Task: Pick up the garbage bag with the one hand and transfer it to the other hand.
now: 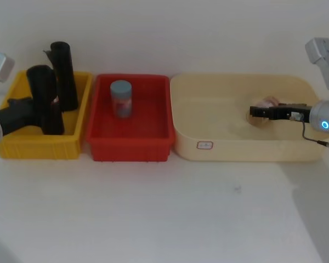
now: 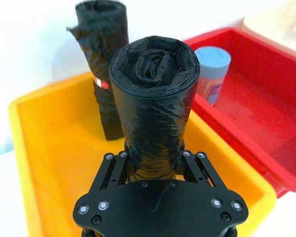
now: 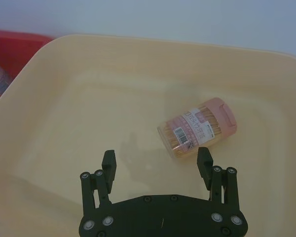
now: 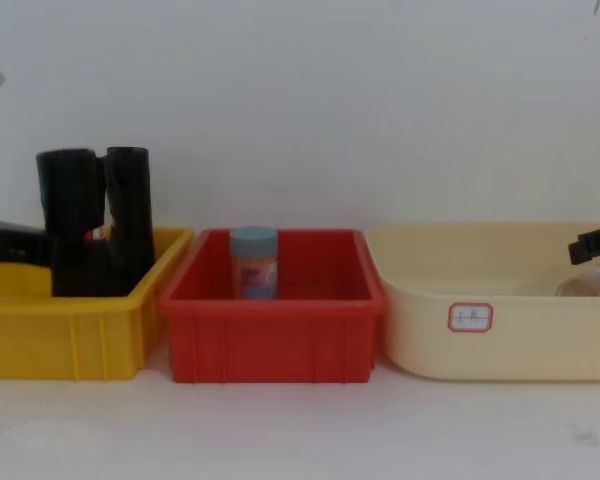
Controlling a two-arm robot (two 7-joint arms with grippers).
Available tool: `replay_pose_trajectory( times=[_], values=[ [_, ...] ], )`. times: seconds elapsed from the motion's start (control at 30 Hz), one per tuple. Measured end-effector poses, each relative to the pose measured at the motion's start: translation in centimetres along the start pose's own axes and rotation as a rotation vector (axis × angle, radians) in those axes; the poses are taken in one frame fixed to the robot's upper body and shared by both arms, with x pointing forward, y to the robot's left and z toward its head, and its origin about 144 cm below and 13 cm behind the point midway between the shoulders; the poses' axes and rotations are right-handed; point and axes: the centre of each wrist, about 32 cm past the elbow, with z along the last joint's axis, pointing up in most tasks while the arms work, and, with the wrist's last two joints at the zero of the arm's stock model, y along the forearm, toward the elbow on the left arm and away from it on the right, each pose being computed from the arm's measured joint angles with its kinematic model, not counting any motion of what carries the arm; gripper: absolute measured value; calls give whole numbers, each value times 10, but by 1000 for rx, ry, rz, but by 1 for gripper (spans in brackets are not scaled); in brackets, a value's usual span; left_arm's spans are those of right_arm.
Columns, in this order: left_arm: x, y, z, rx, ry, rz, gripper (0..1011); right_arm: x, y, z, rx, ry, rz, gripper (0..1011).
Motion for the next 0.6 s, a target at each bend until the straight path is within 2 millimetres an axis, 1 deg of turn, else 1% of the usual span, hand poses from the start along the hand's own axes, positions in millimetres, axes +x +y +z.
replay_pose_trajectory(
  times=[0.2, 0.3, 0.4, 0.6],
  values=[
    [4, 9, 18, -17, -5, -9, 411, 0, 0, 0, 0, 0, 0, 1001],
    [9, 20, 33, -28, -8, -11, 411, 0, 0, 0, 0, 0, 0, 1000],
    [13, 27, 44, -34, -13, -18, 411, 0, 0, 0, 0, 0, 0, 1001],
    [18, 37, 57, -42, -18, -49, 411, 1, 0, 0, 2, -2, 4, 1001]
  ],
)
